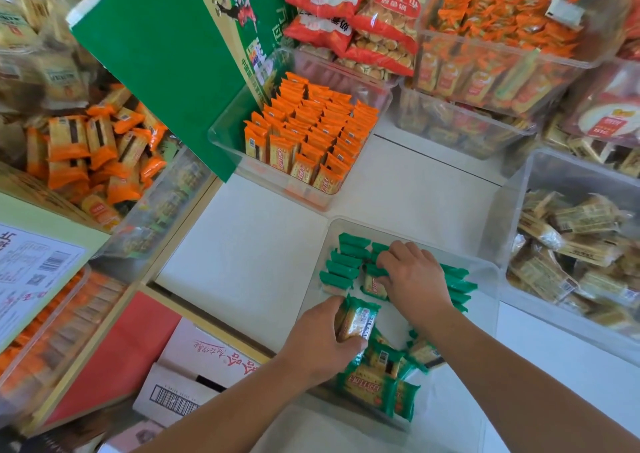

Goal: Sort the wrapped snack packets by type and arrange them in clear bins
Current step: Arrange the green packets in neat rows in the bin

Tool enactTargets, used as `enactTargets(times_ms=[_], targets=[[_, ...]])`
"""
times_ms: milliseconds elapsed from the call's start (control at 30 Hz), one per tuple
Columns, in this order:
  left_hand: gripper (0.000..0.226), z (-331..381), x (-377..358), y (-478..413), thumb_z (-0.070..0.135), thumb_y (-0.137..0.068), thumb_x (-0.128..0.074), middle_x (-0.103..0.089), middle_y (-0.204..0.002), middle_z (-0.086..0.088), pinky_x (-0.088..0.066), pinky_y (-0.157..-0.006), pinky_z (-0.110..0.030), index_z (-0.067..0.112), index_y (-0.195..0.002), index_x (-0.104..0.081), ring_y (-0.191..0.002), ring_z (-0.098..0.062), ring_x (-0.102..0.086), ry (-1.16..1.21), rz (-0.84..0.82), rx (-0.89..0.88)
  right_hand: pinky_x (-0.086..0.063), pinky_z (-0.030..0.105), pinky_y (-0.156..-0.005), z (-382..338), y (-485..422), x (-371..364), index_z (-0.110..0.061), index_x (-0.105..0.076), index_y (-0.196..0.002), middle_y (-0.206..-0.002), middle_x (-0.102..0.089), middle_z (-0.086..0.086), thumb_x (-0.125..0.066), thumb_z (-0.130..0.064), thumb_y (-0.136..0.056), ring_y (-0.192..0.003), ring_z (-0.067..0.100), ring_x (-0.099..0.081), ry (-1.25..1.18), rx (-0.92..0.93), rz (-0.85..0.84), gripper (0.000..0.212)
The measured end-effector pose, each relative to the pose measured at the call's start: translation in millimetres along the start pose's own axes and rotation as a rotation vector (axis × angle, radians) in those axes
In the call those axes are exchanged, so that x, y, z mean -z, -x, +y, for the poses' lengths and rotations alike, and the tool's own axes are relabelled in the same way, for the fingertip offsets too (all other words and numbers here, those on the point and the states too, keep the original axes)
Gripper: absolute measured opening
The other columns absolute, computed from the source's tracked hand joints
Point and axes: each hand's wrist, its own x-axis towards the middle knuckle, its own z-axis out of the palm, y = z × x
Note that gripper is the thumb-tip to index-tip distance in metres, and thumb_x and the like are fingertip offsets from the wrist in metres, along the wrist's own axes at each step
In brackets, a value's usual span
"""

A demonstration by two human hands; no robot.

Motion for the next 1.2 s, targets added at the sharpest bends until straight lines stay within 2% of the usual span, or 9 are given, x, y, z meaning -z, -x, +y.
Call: enactTargets(times_ms=[200, 267, 367, 467, 700, 833, 967, 1100, 1200], targets=[[0.053, -3, -5, -1, 0.050, -0.080, -0.079, -0.067, -0.112, 0.016, -0.060, -0.083, -0.021, 0.035, -0.125, -0.054, -0.099, -0.003, -0.065, 0.115, 0.045, 0.042, -0.052, 0.030, -0.064, -11, 8, 30, -0.017, -0.073, -0.100, -0.098, -0.063, -0.004, -0.082, -0.025, -0.084, -0.083, 0.017, -0.061, -0.312, -0.055, 0.107, 0.021], [0.050, 2, -5, 0, 0.047, -0.077, -0.081, -0.069, -0.105, 0.016, -0.062, -0.083, -0.030, 0.038, -0.120, -0.057, -0.097, -0.003, -0.067, 0.230, 0.073, 0.043, -0.055, 0.026, -0.071, -19, 17, 50, -0.027, -0.070, -0.118, -0.111, -0.062, -0.016, -0.076, -0.029, -0.090, -0.089, 0.004, -0.063, -0.610, -0.157, -0.024, 0.029], [0.042, 13, -4, 1, 0.038, -0.083, -0.082, -0.070, -0.104, 0.019, -0.061, -0.086, -0.028, 0.040, -0.118, -0.059, -0.100, 0.000, -0.066, 0.338, 0.028, 0.005, -0.051, 0.020, -0.097, -26, 32, 63, -0.046, -0.046, -0.144, -0.130, -0.042, -0.040, -0.071, -0.032, -0.094, -0.115, -0.012, -0.051, -0.861, -0.287, -0.433, 0.057], [0.042, 23, -3, 3, 0.034, -0.090, -0.078, -0.067, -0.110, 0.022, -0.060, -0.087, -0.023, 0.044, -0.124, -0.055, -0.108, 0.005, -0.063, 0.378, -0.066, -0.027, -0.049, 0.026, -0.106, -27, 42, 61, -0.045, -0.049, -0.142, -0.132, -0.046, -0.041, -0.066, -0.027, -0.098, -0.120, -0.013, -0.049, -0.973, -0.325, -0.529, 0.050], [0.080, 14, -4, 1, 0.026, -0.078, -0.087, -0.056, -0.128, 0.019, -0.057, -0.095, -0.026, 0.043, -0.143, -0.045, -0.120, -0.002, -0.057, 0.215, -0.152, -0.027, -0.060, 0.032, -0.090, -18, 57, 65, -0.050, -0.062, -0.120, -0.117, -0.065, -0.027, -0.069, -0.026, -0.096, -0.111, 0.005, -0.065, -1.142, -0.570, -0.408, 0.034], [0.067, 11, -4, -2, 0.022, -0.081, -0.086, -0.056, -0.128, 0.016, -0.056, -0.098, -0.027, 0.035, -0.137, -0.054, -0.116, -0.003, -0.059, 0.096, -0.135, -0.046, -0.059, 0.021, -0.080, -8, 60, 77, -0.052, -0.058, -0.111, -0.115, -0.065, -0.023, -0.069, -0.026, -0.097, -0.097, -0.001, -0.067, -1.092, -0.617, -0.354, 0.032], [0.048, 12, 6, -3, 0.033, -0.079, -0.087, -0.058, -0.122, 0.012, -0.054, -0.096, -0.026, 0.025, -0.120, -0.062, -0.109, -0.006, -0.058, -0.172, -0.001, -0.075, -0.045, 0.001, -0.069, 8, 57, 84, -0.040, -0.054, -0.125, -0.112, -0.058, -0.027, -0.070, -0.022, -0.095, -0.095, -0.006, -0.060, -0.939, -0.599, -0.253, 0.038], [0.033, 30, 24, -11, 0.041, -0.087, -0.077, -0.062, -0.111, 0.009, -0.051, -0.085, -0.030, 0.023, -0.113, -0.068, -0.101, -0.011, -0.057, -0.480, 0.120, -0.322, -0.049, 0.018, -0.088, 1, 59, 64, -0.029, -0.059, -0.132, -0.114, -0.060, -0.017, -0.079, -0.030, -0.087, -0.102, 0.007, -0.060, -0.680, -0.500, -0.238, 0.049], [0.030, 45, 28, -34, 0.042, -0.091, -0.069, -0.063, -0.106, 0.005, -0.042, -0.075, -0.033, 0.026, -0.117, -0.067, -0.101, -0.019, -0.053, -0.748, 0.118, -0.513, -0.053, 0.038, -0.089, 0, 66, 38, -0.020, -0.067, -0.122, -0.112, -0.065, -0.005, -0.084, -0.035, -0.079, -0.105, 0.020, -0.060, -0.371, -0.261, -0.148, 0.049]])
